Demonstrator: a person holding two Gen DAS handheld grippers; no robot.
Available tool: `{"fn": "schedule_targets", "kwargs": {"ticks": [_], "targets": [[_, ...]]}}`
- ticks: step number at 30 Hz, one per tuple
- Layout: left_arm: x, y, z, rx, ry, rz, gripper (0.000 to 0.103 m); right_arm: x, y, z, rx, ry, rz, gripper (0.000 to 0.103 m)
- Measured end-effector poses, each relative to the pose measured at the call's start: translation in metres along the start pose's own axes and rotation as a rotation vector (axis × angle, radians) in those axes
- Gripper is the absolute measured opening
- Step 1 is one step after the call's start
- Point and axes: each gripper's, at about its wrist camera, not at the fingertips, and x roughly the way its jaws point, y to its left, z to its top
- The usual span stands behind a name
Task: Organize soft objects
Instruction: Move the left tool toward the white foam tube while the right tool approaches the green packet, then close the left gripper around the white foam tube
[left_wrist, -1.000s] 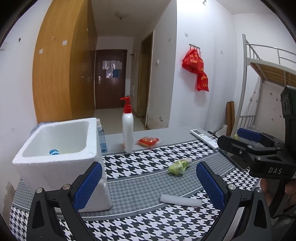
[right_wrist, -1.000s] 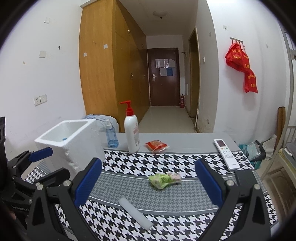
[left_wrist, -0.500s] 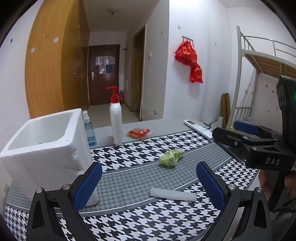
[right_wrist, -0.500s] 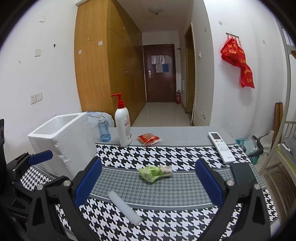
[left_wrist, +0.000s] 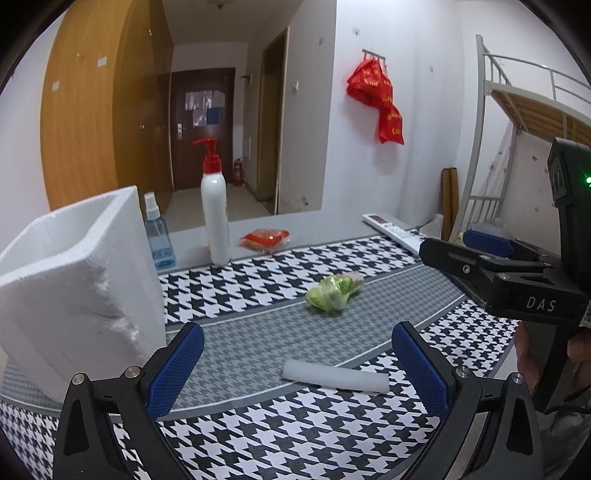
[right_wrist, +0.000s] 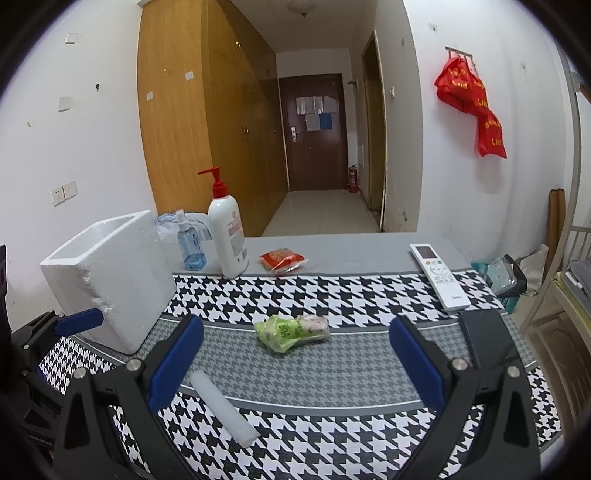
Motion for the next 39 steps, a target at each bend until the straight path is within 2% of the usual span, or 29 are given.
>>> {"fn": "schedule_targets", "kwargs": {"ticks": [10, 31, 34, 39], "targets": [[0.015, -0.007, -0.009, -0.05, 0.063, 0.02, 0.102, 0.009, -0.007, -0.006, -0.015, 0.035, 0.024, 0.102], [0.051, -0.024, -0.03, -0.254, 0.202, 0.121, 0.101, 0.024, -0.018, -0.007, -0.083, 0.086, 0.073, 0.102], [0.058, -0.025, -0.031, -0.268, 0.227, 0.154, 0.097, 0.026, -0.02, -0.008, -0.09, 0.09, 0.082, 0.102], [0.07, -0.028, -0.033, -0.3, 0.278, 0.185, 0.082, 0.031, -0.024, -0.009, -0.095, 0.103, 0.101, 0.102]]}}
